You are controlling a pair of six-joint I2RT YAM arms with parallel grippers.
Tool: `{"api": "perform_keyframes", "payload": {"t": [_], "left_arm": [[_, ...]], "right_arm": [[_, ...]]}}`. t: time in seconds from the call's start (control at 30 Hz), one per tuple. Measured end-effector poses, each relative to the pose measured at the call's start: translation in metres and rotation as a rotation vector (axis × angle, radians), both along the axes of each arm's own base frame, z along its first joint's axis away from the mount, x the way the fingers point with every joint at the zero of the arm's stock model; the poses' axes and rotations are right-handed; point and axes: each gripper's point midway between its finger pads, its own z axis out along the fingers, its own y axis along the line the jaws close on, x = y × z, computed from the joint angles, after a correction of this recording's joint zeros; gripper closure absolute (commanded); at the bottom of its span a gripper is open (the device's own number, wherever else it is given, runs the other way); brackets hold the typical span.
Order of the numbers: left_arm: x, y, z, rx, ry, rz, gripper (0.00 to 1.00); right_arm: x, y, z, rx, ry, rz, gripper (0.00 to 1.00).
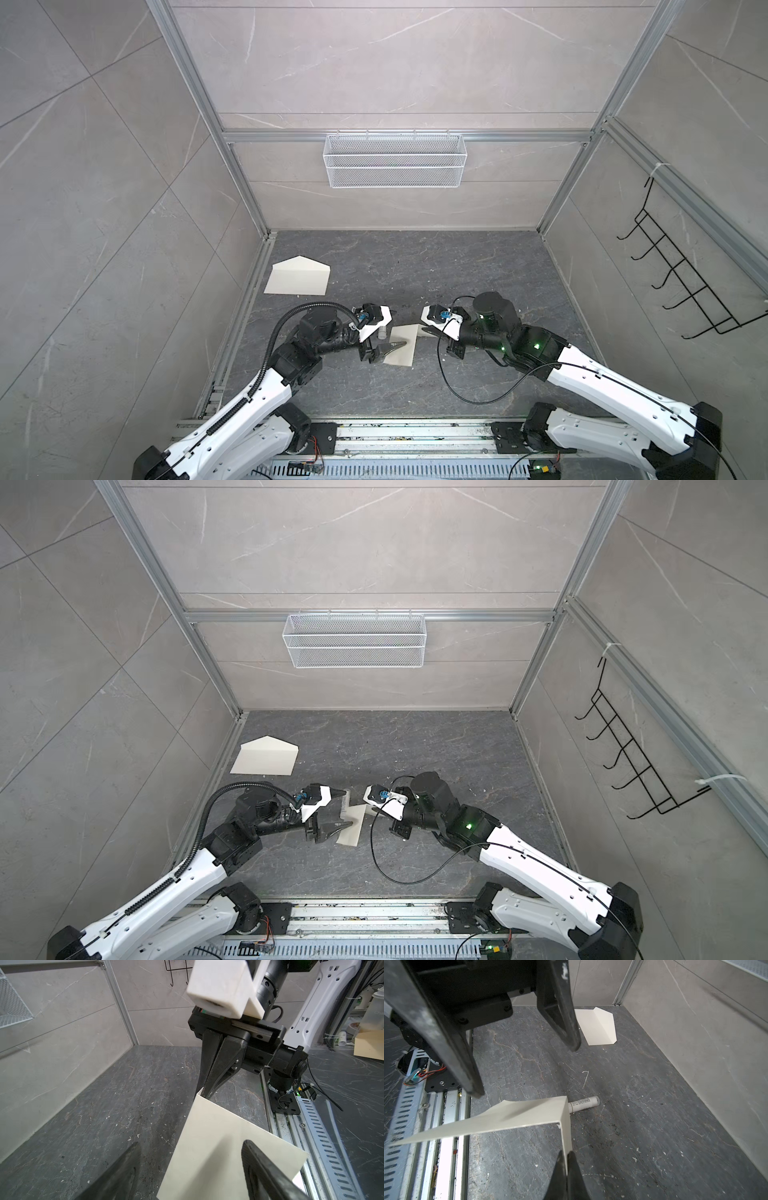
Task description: Place the letter into the envelope and seal it
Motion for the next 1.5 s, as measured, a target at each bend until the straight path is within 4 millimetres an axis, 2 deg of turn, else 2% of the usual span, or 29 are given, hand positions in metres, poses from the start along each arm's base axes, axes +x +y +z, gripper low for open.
{"api": "perform_keyframes", "payload": {"t": [0.13, 0.4, 0.6, 0.73, 1.07, 1.17, 1.3, 1.37, 1.5], "left_arm": [[0.002, -0.004, -0.006, 0.01, 0.013, -0.015, 0.29], [0.007, -0.014, -0.013, 0.021, 0.037, -0.049, 0.44], [0.005, -0.017, -0.016, 0.022, 0.044, -0.077, 0.64], [0.003, -0.018, -0.016, 0.02, 0.045, -0.096, 0.71], [-0.001, -0.021, -0.017, 0.017, 0.035, -0.136, 0.99], [-0.002, -0.021, -0.018, 0.017, 0.036, -0.144, 1.0], [-0.002, -0.021, -0.018, 0.019, 0.031, -0.148, 1.0], [-0.002, -0.021, -0.019, 0.022, 0.025, -0.149, 1.0], [-0.003, -0.02, -0.021, 0.035, 0.019, -0.148, 1.0]], "right_arm": [[-0.001, 0.003, -0.003, -0.002, 0.012, 0.014, 1.0], [-0.008, 0.011, -0.008, -0.01, 0.027, 0.048, 1.0], [-0.01, 0.016, -0.005, -0.007, 0.026, 0.063, 1.0], [-0.01, 0.016, -0.003, -0.004, 0.023, 0.064, 1.0], [-0.011, 0.018, 0.0, 0.001, 0.019, 0.068, 1.0], [-0.011, 0.017, 0.0, -0.001, 0.017, 0.065, 0.9], [-0.005, 0.014, 0.0, -0.019, -0.011, 0.037, 0.68], [0.0, 0.008, 0.002, -0.038, -0.039, 0.004, 0.58], [-0.003, -0.013, 0.016, -0.047, -0.093, -0.046, 0.46]]}}
